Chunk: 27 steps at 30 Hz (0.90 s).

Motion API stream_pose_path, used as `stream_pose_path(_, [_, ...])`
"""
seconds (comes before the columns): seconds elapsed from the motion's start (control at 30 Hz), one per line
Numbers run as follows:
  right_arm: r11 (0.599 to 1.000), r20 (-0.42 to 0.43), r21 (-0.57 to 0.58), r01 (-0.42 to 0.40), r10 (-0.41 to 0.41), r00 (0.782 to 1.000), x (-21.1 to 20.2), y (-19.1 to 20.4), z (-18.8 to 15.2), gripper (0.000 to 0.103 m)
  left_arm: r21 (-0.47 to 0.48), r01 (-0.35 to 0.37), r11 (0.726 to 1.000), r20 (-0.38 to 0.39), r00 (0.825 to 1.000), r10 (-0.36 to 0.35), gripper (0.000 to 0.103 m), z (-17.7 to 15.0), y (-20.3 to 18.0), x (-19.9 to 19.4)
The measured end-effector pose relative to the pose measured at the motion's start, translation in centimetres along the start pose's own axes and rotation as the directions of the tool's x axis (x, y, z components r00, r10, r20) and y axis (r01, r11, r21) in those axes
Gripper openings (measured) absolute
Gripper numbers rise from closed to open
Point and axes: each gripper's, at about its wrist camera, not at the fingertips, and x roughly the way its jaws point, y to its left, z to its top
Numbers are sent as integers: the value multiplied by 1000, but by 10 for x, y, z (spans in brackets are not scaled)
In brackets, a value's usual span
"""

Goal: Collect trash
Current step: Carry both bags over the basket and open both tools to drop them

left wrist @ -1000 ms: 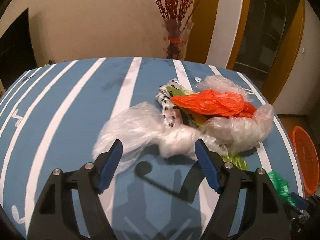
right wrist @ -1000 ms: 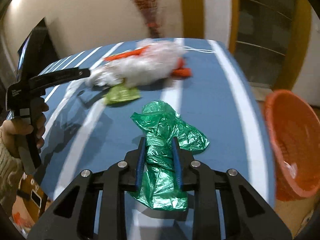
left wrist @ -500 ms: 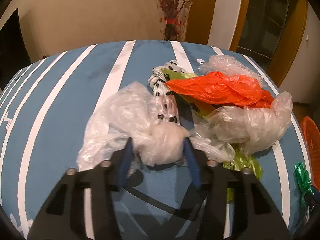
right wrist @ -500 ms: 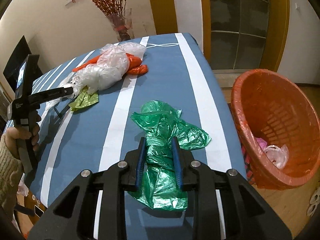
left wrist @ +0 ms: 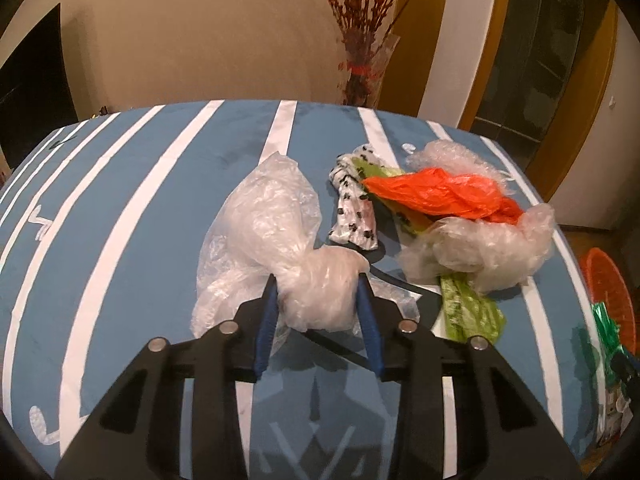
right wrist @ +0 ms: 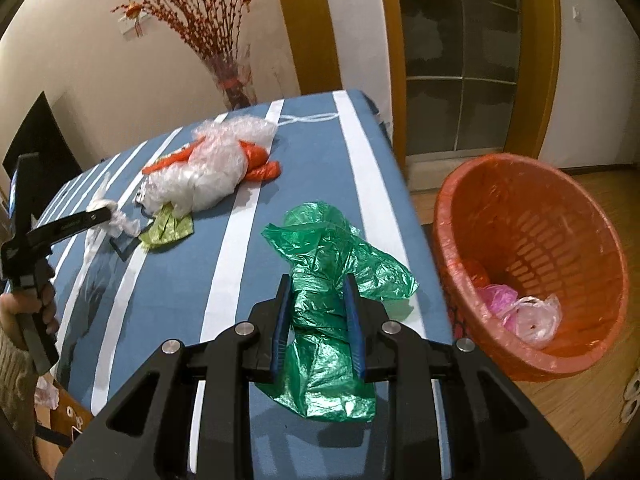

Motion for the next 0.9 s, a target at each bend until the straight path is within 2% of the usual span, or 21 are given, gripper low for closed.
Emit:
stream_pose_path(0.27, [999,63,22,33,-34,997,-22,-14,5,25,55,74,996,50,996,-76,38,-3,-32,-38])
stream_pose_path(0.47, [996,107,61,64,-71,992,-37,-31,6,25,143,151,978,76,984,-163,38,-9,-77,-63])
stream_pose_path(0.67, [987,159,112,114,-131,979,-53,-53,7,25,210,252,945,72,960,-272,38,-16,-127,-80])
stream_pose_path(0.9, [972,215,181,152,-190,958,-69,-82,8,25,305,341,889,53,926,-374,38,-25,-194,-88])
